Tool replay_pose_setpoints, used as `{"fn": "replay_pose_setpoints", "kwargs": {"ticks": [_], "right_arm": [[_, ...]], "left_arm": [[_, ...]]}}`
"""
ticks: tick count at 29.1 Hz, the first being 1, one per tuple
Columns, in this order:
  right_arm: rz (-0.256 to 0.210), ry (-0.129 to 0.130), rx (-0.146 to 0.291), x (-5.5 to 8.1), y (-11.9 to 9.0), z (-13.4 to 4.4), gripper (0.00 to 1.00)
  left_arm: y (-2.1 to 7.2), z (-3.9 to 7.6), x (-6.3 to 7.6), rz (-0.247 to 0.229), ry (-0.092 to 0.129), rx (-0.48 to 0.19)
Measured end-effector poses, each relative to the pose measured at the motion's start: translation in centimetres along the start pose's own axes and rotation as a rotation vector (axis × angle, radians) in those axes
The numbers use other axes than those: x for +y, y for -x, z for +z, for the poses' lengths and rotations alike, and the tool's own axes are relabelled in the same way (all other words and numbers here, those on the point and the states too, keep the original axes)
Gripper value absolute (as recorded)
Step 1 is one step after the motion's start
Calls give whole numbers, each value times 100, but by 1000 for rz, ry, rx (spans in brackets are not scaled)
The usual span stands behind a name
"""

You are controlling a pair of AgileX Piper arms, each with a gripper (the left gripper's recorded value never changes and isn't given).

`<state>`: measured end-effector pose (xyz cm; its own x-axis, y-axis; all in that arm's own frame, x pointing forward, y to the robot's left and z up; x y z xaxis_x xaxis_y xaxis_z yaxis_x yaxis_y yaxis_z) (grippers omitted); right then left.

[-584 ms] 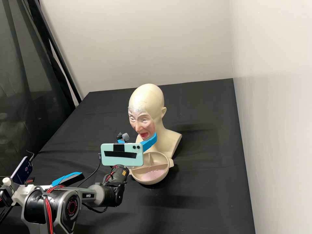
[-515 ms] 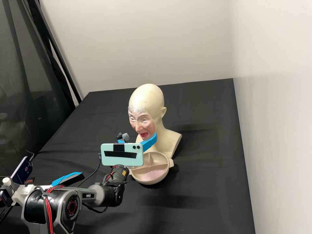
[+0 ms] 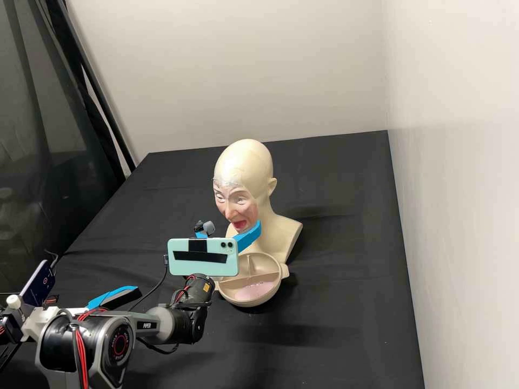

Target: Feed the grandma with a spoon

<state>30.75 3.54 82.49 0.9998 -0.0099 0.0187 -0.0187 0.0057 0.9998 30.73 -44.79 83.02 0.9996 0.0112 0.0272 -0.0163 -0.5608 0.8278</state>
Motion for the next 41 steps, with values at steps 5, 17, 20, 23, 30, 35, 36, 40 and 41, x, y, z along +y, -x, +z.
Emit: {"fn": "replay_pose_setpoints", "kwargs": {"ticks": [5, 17, 20, 23, 30, 35, 36, 40, 41], "right_arm": [[0, 0, 0, 0, 0, 0, 100], [0, 0, 0, 0, 0, 0, 100], [0, 0, 0, 0, 0, 0, 100], [0, 0, 0, 0, 0, 0, 100], [0, 0, 0, 0, 0, 0, 100], [0, 0, 0, 0, 0, 0, 100], [0, 0, 0, 0, 0, 0, 100], [0, 0, 0, 0, 0, 0, 100], [0, 0, 0, 0, 0, 0, 100]], "left_arm": [[26, -127, -33, -14, -1, 42], [45, -667, -228, -78, 33, 217], [55, -765, -267, -90, 40, 249], [66, -856, -284, -93, 51, 279], [99, -1005, -290, -93, 58, 328], [84, -1020, -273, -85, 59, 329], [83, -1019, -273, -85, 59, 328], [81, -1029, -300, -94, 60, 331], [80, -1028, -305, -96, 59, 330]]}}
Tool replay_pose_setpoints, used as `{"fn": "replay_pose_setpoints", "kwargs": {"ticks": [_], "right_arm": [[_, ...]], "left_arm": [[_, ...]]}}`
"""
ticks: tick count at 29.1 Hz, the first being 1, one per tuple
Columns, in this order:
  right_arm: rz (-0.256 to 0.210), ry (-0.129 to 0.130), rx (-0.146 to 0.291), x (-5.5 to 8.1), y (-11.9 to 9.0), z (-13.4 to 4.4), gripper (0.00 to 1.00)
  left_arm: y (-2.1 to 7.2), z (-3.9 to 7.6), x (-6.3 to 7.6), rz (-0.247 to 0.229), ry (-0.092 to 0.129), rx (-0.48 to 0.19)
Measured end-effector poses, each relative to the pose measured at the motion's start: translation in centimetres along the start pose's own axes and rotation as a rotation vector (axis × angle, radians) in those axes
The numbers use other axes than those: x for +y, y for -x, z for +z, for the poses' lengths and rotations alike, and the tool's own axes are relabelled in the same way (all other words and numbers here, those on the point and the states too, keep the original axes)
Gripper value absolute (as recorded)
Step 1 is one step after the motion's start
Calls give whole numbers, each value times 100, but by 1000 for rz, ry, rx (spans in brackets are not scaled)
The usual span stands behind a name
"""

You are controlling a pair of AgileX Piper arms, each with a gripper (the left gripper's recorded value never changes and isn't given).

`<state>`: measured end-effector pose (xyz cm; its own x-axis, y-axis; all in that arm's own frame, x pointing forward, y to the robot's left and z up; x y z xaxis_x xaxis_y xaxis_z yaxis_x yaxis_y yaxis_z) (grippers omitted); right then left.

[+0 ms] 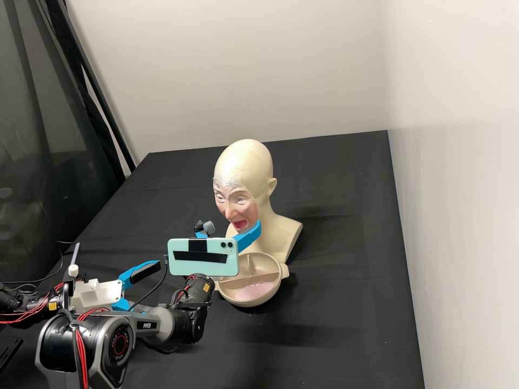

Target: Feed the grandma with a spoon

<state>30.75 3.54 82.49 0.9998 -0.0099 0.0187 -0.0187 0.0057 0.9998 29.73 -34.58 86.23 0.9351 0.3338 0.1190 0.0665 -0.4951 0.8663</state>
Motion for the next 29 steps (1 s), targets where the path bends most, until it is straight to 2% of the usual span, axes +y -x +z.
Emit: {"fn": "replay_pose_setpoints", "kwargs": {"ticks": [7, 13, 14, 19, 23, 26, 29], "right_arm": [[-2, 0, -2, -7, 8, 7, 100], [-21, 1, -25, -53, 73, 66, 100], [-26, 1, -29, -61, 104, 76, 0], [-18, 0, -41, -39, 187, 111, 0], [3, -31, -52, 2, 268, 154, 0], [22, -44, -49, 21, 311, 179, 0], [26, -44, -54, 19, 339, 204, 0]], "left_arm": [[-1, 0, -4, -2, -1, -1], [-1, 19, -8, -3, -2, -7], [-1, 35, -12, -4, -3, -12], [-1, 76, -22, -7, -5, -26], [1, 87, -19, -6, -7, -30], [2, 100, -17, -6, -7, -34], [3, 118, -21, -7, -8, -40]]}}
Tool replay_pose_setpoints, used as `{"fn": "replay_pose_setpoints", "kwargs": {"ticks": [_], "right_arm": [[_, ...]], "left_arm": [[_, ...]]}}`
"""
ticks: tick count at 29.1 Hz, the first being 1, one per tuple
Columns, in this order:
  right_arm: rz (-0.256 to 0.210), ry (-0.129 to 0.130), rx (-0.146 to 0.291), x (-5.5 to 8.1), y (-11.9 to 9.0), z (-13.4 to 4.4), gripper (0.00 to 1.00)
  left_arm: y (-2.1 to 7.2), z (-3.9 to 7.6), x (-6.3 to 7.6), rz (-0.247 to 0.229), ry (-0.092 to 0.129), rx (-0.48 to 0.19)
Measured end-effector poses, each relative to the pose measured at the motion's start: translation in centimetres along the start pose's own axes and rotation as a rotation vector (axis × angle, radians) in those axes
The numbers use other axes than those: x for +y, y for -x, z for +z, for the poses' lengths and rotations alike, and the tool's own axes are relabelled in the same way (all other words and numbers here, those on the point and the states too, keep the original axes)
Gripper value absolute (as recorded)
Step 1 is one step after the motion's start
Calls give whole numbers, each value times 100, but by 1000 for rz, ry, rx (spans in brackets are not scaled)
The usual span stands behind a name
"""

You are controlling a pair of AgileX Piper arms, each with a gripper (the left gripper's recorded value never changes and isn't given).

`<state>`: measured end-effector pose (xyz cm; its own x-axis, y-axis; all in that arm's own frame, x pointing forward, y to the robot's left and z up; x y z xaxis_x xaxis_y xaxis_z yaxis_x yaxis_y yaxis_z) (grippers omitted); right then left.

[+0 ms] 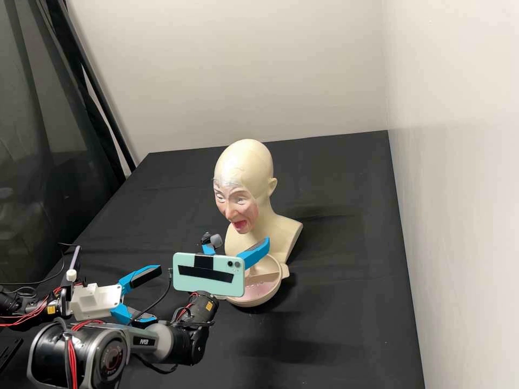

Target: Feed the grandma with a spoon

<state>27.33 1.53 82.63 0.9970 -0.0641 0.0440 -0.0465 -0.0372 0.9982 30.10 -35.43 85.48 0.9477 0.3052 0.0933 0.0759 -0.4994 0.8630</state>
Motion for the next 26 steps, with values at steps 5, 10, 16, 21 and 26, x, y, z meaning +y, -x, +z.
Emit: {"fn": "replay_pose_setpoints", "kwargs": {"ticks": [5, 10, 16, 21, 26], "right_arm": [[-3, -2, 3, -9, 41, 13, 0], [-9, 3, 3, -18, 54, 23, 0], [-21, 14, 18, -40, 78, 22, 0], [-29, 17, 17, -53, 90, 31, 0], [-24, 17, 22, -54, 103, 32, 0]], "left_arm": [[0, 21, -5, -2, -3, -9], [0, 62, -14, -5, -6, -23], [0, 69, -16, -6, -6, -25], [0, 76, -18, -6, -7, -27], [4, 97, -9, -3, -7, -34]]}}
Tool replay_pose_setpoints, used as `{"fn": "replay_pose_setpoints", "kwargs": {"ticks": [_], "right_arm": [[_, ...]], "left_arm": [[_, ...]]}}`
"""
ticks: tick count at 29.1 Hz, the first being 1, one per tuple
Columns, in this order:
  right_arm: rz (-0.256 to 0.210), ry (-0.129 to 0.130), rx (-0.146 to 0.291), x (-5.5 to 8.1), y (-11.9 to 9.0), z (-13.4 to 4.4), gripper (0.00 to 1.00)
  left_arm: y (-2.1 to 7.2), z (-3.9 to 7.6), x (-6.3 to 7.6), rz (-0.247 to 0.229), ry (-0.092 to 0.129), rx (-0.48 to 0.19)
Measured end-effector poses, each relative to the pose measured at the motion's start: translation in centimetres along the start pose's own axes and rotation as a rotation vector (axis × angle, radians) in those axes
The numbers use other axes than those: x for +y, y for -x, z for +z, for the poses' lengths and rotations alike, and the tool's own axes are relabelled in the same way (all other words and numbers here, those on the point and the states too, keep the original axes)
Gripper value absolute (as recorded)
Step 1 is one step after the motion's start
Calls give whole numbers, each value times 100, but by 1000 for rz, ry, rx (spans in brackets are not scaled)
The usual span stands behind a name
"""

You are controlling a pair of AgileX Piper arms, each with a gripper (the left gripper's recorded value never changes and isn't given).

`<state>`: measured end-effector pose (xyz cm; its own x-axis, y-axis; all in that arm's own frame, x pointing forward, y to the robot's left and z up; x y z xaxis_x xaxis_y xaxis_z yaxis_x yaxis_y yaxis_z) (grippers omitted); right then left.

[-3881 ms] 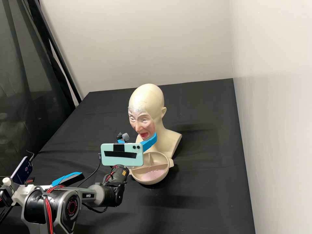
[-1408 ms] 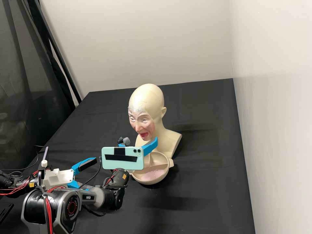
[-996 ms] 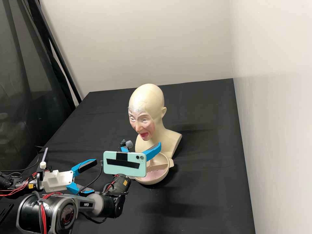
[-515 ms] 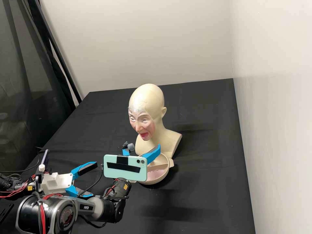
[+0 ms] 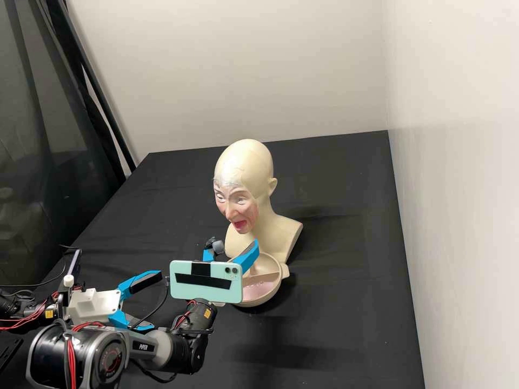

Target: Feed the grandma with a spoon

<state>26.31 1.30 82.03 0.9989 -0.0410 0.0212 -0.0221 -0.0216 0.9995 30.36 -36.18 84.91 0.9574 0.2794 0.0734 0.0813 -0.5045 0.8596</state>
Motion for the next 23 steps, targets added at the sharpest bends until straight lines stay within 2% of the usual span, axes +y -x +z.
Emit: {"fn": "replay_pose_setpoints", "kwargs": {"ticks": [7, 14, 23], "right_arm": [[9, 0, 9, 5, -2, -6, 0], [-8, 2, -20, -37, 4, 81, 0], [16, 1, -46, -30, 82, 206, 0]], "left_arm": [[17, 16, 55, 20, -1, -6], [24, 14, 45, 16, -1, -6], [24, 14, 45, 16, -1, -6]]}}
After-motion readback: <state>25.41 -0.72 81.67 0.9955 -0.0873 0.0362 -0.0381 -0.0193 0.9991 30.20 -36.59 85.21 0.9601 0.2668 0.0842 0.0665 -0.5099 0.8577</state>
